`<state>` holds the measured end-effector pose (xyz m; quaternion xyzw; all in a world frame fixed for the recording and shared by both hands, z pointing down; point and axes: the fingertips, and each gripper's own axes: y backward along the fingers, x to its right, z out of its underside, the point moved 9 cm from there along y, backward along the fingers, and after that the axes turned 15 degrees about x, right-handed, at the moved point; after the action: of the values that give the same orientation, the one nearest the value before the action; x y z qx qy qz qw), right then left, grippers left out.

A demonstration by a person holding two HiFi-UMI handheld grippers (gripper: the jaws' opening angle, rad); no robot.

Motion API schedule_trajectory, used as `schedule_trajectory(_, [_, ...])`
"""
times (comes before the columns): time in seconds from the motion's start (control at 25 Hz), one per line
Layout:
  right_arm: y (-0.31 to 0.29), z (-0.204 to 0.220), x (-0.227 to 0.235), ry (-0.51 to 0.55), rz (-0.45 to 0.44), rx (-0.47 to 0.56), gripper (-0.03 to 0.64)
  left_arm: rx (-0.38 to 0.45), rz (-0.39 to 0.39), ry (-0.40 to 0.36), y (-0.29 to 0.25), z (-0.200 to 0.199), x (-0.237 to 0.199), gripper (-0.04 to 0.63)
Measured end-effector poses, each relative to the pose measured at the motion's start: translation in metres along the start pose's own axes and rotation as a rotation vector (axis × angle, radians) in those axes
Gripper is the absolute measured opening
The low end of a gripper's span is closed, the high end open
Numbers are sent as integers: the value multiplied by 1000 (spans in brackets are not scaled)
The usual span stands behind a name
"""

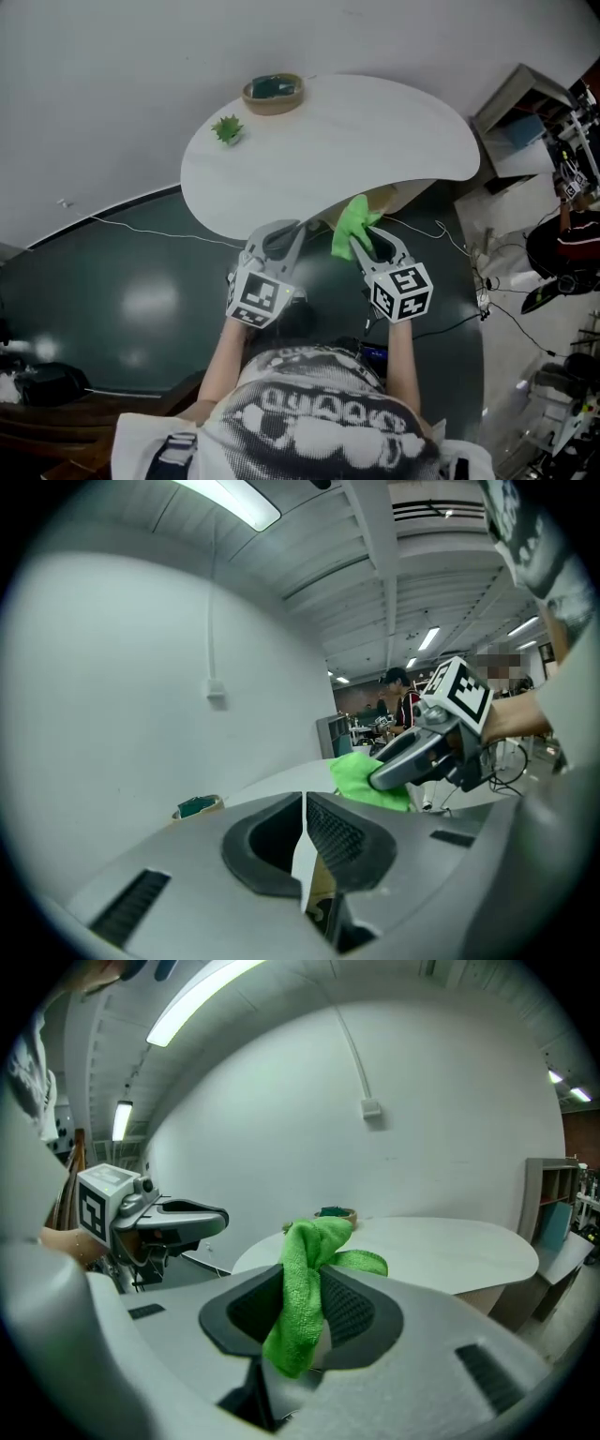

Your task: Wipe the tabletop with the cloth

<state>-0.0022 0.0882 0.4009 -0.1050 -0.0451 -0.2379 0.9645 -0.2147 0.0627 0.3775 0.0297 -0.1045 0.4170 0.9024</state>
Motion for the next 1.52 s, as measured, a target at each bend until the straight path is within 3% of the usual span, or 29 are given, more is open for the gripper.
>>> schedule_trajectory(0.24, [-30, -1, 7, -8, 5, -12, 120, 6, 19, 7, -20, 9, -28, 12])
schedule_trajectory(0.56, [-34, 7, 10, -30, 25, -24, 120, 6, 41, 28, -26, 18, -29, 12])
schedule_trajectory(1.0, [-72, 16, 28, -35, -38, -70, 120, -24, -21, 58, -37, 37, -47, 12])
schedule_trajectory(1.52, [-207, -12, 139, -13, -209, -101, 120, -53, -158, 64, -150, 50, -113, 12])
